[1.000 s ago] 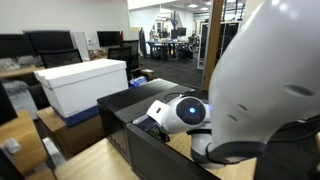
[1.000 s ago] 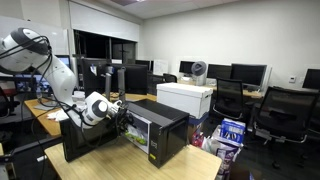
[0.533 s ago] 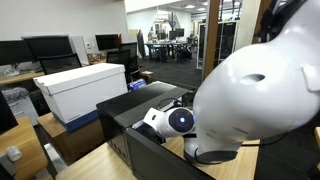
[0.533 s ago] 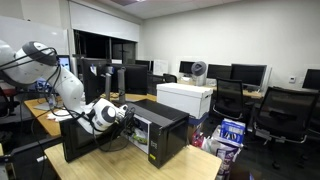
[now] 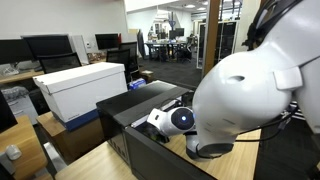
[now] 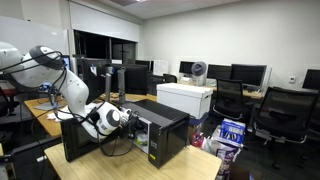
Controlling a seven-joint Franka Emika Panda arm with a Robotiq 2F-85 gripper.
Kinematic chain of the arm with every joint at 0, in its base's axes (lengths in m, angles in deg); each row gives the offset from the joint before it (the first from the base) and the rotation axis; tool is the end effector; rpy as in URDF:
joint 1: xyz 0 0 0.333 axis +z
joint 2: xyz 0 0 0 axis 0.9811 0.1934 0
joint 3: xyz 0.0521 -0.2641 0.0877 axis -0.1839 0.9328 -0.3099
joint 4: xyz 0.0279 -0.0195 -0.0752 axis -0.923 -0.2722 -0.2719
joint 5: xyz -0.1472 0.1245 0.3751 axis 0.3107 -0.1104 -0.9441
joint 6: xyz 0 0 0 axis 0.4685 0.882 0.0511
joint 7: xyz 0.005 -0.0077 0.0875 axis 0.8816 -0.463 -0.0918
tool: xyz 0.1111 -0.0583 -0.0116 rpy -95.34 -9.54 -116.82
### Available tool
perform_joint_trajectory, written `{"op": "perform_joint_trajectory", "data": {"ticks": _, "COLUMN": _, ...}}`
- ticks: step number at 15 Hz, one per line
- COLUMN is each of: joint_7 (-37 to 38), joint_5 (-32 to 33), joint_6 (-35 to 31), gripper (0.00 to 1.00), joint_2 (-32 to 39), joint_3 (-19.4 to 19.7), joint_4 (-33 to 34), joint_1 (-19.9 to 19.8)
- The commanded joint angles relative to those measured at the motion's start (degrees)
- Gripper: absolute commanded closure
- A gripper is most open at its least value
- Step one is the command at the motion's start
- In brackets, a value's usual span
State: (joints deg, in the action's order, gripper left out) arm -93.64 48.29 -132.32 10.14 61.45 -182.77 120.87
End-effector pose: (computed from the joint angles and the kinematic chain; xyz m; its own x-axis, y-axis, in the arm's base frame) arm 0.6243 -0.0200 -0.0489 0.5017 0.8650 0.0080 0.5888 -0.3483 0.7294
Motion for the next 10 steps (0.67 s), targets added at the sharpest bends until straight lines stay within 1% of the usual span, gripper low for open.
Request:
{"op": "perform_joint_trajectory", "data": {"ticks": 1, "joint_7": -2.03, "joint_5": 3.43, "joint_6": 0.04, "gripper": 0.12, "joint_2": -1.18, "joint_3": -1.52, "joint_4": -0.32, "joint_1": -3.56}}
{"op": "perform_joint_trajectory", "data": {"ticks": 2, "joint_7": -2.26, "joint_5": 4.14, "joint_6": -0.18, "gripper": 0.05, "joint_2": -1.49, "joint_3": -1.9, "joint_4": -0.25, "joint_1": -4.35}}
{"op": "perform_joint_trajectory", "data": {"ticks": 4, "joint_7": -2.34, "joint_5": 4.16, "joint_6": -0.96, "gripper": 0.01, "joint_2": -2.06, "joint_3": -1.78, "joint_4": -0.43, "joint_1": -4.94}}
{"op": "perform_joint_trajectory", "data": {"ticks": 5, "joint_7": -2.27, "joint_5": 4.04, "joint_6": -1.03, "gripper": 0.0, "joint_2": -2.45, "joint_3": -1.67, "joint_4": -0.84, "joint_1": -4.99}}
{"op": "perform_joint_trajectory", "data": {"ticks": 7, "joint_7": -2.6, "joint_5": 4.93, "joint_6": -0.98, "gripper": 0.0, "joint_2": -4.04, "joint_3": -1.89, "joint_4": -3.74, "joint_1": -4.96}}
{"op": "perform_joint_trajectory", "data": {"ticks": 10, "joint_7": -3.71, "joint_5": 8.48, "joint_6": -0.52, "gripper": 0.0, "joint_2": -8.18, "joint_3": -3.02, "joint_4": -9.54, "joint_1": -5.69}}
